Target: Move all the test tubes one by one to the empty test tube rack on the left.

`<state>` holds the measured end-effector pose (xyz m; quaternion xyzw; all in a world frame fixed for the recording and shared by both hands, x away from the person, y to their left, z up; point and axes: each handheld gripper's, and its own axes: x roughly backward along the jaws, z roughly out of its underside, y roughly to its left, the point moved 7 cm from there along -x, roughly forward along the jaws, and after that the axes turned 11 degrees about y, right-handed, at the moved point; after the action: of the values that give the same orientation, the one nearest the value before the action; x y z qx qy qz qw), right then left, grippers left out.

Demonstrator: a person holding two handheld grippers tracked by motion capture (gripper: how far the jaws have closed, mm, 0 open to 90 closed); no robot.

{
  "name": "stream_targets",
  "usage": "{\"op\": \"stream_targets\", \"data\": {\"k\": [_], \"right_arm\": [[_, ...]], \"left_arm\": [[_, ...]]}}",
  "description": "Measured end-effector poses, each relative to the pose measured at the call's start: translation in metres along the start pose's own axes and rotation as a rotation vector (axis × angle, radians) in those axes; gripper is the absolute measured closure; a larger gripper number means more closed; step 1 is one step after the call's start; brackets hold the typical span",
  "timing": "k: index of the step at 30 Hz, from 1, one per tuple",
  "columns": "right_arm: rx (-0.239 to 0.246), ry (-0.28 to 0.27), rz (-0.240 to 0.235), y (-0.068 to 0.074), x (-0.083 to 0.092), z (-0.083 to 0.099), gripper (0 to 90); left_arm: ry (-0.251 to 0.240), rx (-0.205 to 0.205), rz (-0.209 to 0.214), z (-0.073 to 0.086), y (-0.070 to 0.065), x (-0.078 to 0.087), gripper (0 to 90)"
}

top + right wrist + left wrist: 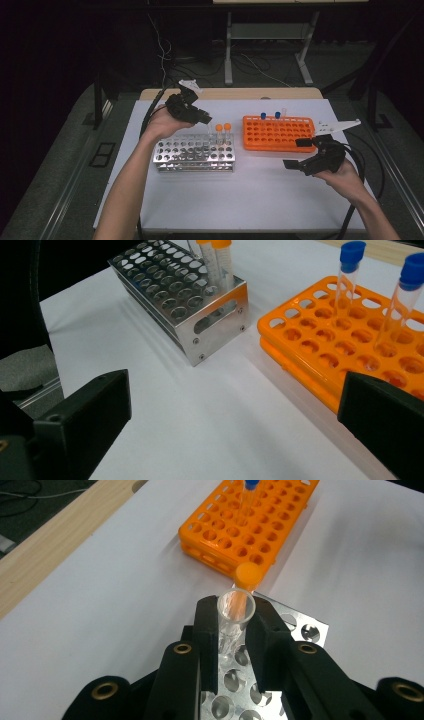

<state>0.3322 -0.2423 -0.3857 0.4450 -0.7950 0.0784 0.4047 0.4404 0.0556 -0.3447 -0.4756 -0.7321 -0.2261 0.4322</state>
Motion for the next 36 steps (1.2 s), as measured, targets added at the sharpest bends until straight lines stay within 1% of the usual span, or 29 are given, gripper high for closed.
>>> {"op": "stream_targets", "data": {"k": [2,6,9,15,21,24,25,27,28,30,31,33,34,36], "right_arm": [[-0.001,-0.005,0.002,-0.002,0.000,0.001,0.3],[-0.003,-0.007,0.002,-0.002,0.001,0.003,0.4],[-0.002,-0.008,0.001,-0.002,0.001,0.003,0.4],[0.005,-0.011,0.000,-0.001,0.001,0.002,0.3],[-0.001,-0.017,0.000,-0.004,0.003,0.002,0.3],[-0.005,-0.015,0.002,-0.006,0.003,0.002,0.4],[-0.005,-0.015,0.002,-0.006,0.003,0.002,0.3],[-0.007,-0.014,0.003,-0.007,0.003,0.002,0.3],[-0.009,-0.014,0.003,-0.008,0.002,0.002,0.3],[-0.011,-0.013,0.005,-0.009,0.002,0.002,0.3],[-0.012,-0.012,0.007,-0.010,0.002,0.002,0.4],[-0.014,-0.009,0.009,-0.012,0.002,0.001,0.3],[-0.011,-0.005,0.012,-0.013,0.002,0.001,0.4],[-0.011,0.003,0.020,-0.016,0.001,-0.001,0.4]], "left_arm": [[-0.002,0.006,0.003,0.001,0.002,-0.003,74.7],[0.009,0.007,0.003,0.003,0.005,-0.011,74.7],[0.002,0.007,0.012,0.003,0.005,-0.015,74.7],[0.025,-0.009,0.024,0.003,0.004,-0.026,74.7],[0.037,-0.014,0.037,0.009,0.003,-0.036,74.5],[0.037,-0.011,0.047,0.012,0.003,-0.038,74.0],[0.030,-0.001,0.056,0.012,0.003,-0.038,73.4],[0.018,0.011,0.075,0.011,0.002,-0.037,68.9],[0.017,0.012,0.077,0.011,0.001,-0.037,66.6],[0.010,0.020,0.084,0.011,0.000,-0.035,59.1],[0.003,0.022,0.089,0.011,-0.001,-0.034,57.4],[-0.008,0.031,0.084,0.011,-0.003,-0.031,50.6],[-0.012,0.034,0.085,0.012,-0.004,-0.029,48.6],[-0.029,0.053,0.073,0.013,-0.006,-0.026,41.4]]}}
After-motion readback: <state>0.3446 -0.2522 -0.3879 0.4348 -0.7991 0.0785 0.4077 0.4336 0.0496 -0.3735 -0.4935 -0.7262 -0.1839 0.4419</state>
